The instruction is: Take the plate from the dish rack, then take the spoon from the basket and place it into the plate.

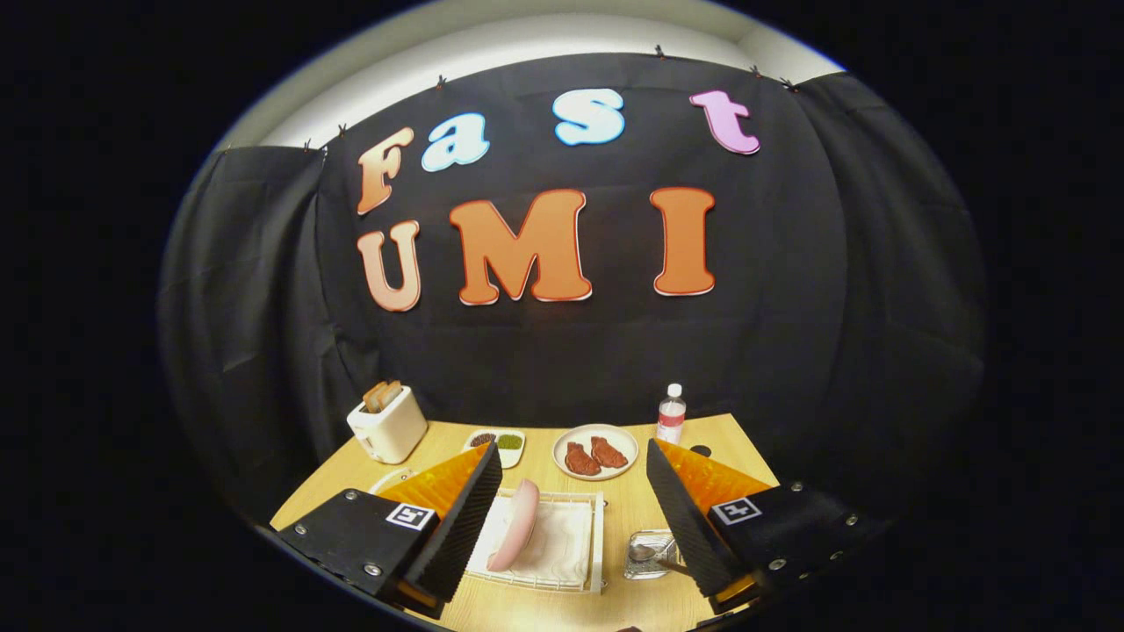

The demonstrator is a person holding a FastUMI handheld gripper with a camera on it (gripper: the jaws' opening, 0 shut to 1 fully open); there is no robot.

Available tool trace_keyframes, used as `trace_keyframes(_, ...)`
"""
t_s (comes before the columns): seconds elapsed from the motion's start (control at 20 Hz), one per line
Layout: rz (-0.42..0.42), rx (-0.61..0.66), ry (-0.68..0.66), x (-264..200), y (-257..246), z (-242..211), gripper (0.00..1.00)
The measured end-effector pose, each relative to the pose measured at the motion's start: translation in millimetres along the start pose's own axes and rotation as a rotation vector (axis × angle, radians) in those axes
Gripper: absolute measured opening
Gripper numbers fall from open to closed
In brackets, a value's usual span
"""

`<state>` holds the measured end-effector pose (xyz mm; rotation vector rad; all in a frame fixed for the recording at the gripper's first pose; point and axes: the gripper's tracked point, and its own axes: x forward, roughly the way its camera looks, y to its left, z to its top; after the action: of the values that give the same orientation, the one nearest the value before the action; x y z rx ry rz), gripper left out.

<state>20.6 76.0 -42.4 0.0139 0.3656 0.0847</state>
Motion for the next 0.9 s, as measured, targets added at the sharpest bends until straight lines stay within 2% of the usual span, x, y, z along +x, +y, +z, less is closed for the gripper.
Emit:
trace_keyframes(0.45,0.049,-0.122,0.386,53,29,-67,0.97)
trace_keyframes(0.7,0.084,-0.162,0.566,79,43,-103,0.89)
trace_keyframes(0.9,0.094,-0.202,0.713,98,42,-131,0.87)
